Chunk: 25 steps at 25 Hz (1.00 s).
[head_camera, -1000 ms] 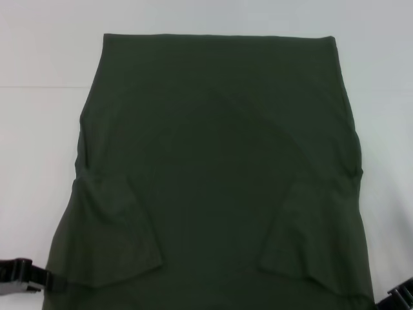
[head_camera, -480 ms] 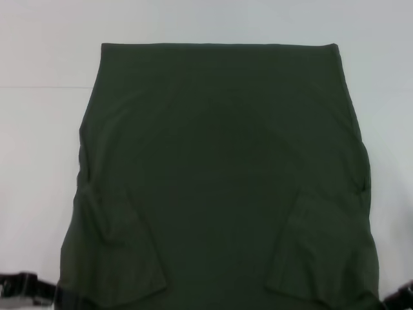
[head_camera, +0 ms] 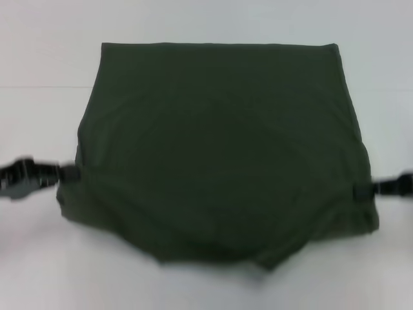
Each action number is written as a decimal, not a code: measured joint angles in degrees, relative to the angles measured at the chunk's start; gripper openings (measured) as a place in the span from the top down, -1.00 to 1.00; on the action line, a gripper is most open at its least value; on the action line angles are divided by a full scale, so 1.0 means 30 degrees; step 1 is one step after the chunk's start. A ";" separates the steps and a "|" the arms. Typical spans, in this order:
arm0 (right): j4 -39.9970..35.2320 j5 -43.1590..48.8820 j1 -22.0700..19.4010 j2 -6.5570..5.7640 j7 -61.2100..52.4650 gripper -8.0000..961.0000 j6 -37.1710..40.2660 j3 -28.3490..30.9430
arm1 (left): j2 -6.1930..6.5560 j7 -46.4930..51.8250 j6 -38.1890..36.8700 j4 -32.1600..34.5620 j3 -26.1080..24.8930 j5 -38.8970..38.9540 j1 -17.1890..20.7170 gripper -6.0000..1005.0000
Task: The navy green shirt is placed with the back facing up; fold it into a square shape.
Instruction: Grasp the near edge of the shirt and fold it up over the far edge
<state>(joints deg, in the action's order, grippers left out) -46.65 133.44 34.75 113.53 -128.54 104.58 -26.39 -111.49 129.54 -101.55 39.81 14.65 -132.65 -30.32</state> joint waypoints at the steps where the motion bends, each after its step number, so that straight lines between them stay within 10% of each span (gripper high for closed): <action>1: 0.0023 -0.0775 -0.0161 -0.0067 0.0017 0.89 -0.0446 0.0269 | -0.0054 0.0009 0.0484 -0.0019 -0.0021 0.0748 -0.0062 0.92; 9: 0.1499 -0.3672 -0.1006 -0.0112 0.1031 0.89 -0.5071 0.0613 | -0.0861 -0.1832 0.5430 -0.2148 -0.0477 0.5473 0.0145 0.92; 25: 0.3423 -0.6248 0.0359 0.0746 0.5268 0.89 -1.2245 0.0392 | -0.2691 -0.7153 1.2190 -0.3229 -0.0339 0.6805 -0.2885 0.92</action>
<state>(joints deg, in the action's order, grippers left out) -36.38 114.69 35.83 115.76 -112.74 67.85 -25.21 -119.56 108.08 -64.98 30.13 13.63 -112.24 -38.97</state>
